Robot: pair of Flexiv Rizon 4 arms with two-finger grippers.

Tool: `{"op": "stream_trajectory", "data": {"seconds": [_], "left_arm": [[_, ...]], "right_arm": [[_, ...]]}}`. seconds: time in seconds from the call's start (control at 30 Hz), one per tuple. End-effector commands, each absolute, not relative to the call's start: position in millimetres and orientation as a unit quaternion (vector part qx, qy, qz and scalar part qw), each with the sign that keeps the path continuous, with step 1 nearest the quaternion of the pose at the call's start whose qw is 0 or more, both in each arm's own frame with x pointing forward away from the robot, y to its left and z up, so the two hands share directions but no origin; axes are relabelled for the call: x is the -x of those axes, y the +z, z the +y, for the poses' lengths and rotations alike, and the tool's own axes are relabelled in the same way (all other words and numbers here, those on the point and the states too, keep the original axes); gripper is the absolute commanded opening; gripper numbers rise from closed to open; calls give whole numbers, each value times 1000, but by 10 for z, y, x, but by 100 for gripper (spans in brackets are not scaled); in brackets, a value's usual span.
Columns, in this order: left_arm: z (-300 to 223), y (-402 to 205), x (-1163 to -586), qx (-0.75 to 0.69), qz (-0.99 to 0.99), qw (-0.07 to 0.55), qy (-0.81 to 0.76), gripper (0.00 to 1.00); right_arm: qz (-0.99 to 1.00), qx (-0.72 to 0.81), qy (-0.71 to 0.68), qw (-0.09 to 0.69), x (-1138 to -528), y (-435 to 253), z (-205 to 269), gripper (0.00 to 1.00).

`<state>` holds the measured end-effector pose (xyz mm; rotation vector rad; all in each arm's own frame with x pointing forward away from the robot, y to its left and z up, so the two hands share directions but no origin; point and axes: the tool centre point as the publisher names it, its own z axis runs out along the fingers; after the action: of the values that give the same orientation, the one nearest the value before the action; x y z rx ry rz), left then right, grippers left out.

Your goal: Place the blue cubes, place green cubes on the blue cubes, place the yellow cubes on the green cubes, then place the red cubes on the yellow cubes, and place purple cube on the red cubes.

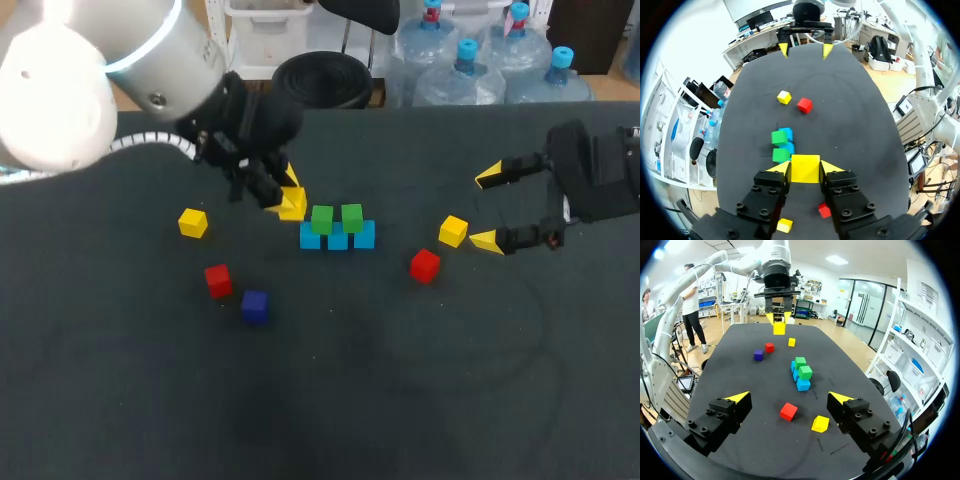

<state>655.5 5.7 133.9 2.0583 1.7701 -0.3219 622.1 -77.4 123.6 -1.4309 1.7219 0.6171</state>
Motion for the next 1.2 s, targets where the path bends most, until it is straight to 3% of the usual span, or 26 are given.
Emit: {"op": "stream_trajectory", "data": {"seconds": [0.03, 0.53, 1.2], "left_arm": [[-97, 1323, -6844, -735, 642, 184, -116, 0], [-421, 1109, -7244, -718, 665, 170, -113, 0], [-563, 881, -7167, -700, 683, 165, -130, 0]], "right_arm": [[681, 565, 243, 398, -6219, 1238, -772, 100], [681, 565, 243, 398, -6219, 1238, -772, 100], [681, 565, 243, 398, -6219, 1238, -772, 100]]}}
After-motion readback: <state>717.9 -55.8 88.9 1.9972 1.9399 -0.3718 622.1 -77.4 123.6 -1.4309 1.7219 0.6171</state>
